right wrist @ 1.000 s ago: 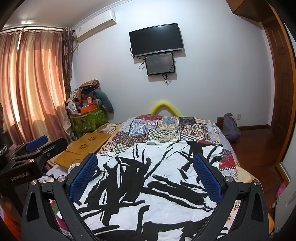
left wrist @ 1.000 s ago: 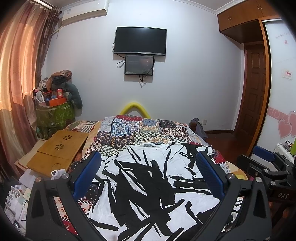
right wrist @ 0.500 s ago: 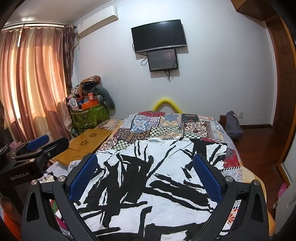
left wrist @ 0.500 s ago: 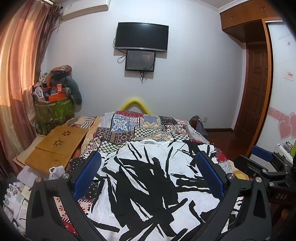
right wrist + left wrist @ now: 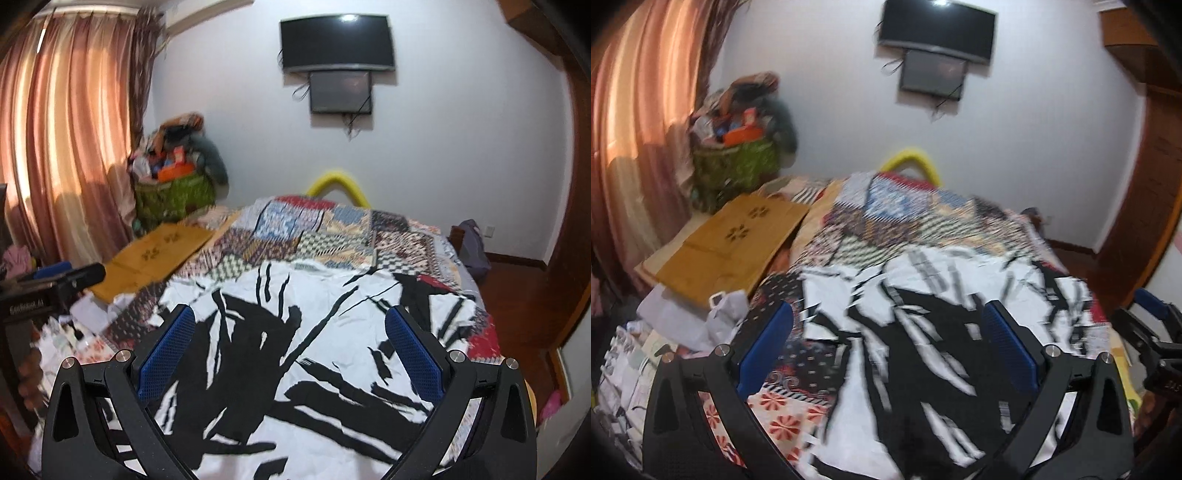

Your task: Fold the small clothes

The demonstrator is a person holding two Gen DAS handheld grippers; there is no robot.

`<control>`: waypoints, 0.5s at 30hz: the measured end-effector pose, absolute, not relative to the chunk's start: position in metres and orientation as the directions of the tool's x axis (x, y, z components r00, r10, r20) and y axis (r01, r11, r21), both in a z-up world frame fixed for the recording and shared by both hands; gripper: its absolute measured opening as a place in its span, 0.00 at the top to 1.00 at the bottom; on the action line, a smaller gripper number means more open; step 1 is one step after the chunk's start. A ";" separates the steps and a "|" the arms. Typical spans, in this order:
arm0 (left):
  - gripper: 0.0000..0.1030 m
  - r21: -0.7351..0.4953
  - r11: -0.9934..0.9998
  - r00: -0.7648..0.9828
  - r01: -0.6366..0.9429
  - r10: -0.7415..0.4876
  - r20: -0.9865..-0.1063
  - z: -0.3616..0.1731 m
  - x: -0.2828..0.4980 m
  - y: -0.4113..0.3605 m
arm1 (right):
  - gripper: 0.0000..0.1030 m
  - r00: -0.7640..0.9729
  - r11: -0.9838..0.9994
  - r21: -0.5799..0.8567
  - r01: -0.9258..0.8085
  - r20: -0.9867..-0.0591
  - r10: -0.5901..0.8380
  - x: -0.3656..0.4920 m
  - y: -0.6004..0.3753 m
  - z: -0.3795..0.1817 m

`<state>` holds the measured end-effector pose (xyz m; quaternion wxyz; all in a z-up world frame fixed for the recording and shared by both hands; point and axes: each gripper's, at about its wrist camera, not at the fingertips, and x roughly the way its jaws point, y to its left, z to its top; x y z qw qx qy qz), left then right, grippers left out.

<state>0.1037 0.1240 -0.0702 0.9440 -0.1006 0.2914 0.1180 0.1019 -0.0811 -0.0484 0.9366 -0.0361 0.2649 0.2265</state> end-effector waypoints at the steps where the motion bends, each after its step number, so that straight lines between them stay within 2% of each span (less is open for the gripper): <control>1: 0.00 -0.125 0.947 0.788 -0.297 0.170 -0.592 -0.077 0.109 0.134 | 0.02 0.748 0.891 0.048 -0.451 -0.525 0.407 0.108 -0.077 -0.052; 6: 0.00 -0.127 0.919 0.676 -0.375 0.177 -0.715 -0.123 0.142 0.184 | 0.11 0.677 0.856 0.038 -0.515 -0.595 0.433 0.141 -0.056 -0.075; 12: 0.00 -0.177 0.894 0.557 -0.412 0.093 -0.825 -0.179 0.167 0.225 | 0.28 0.584 0.826 0.047 -0.561 -0.684 0.436 0.179 -0.036 -0.106; 15: 0.13 -0.231 0.875 0.507 -0.424 0.018 -0.862 -0.205 0.179 0.239 | 0.34 0.539 0.818 0.056 -0.572 -0.727 0.426 0.199 -0.030 -0.120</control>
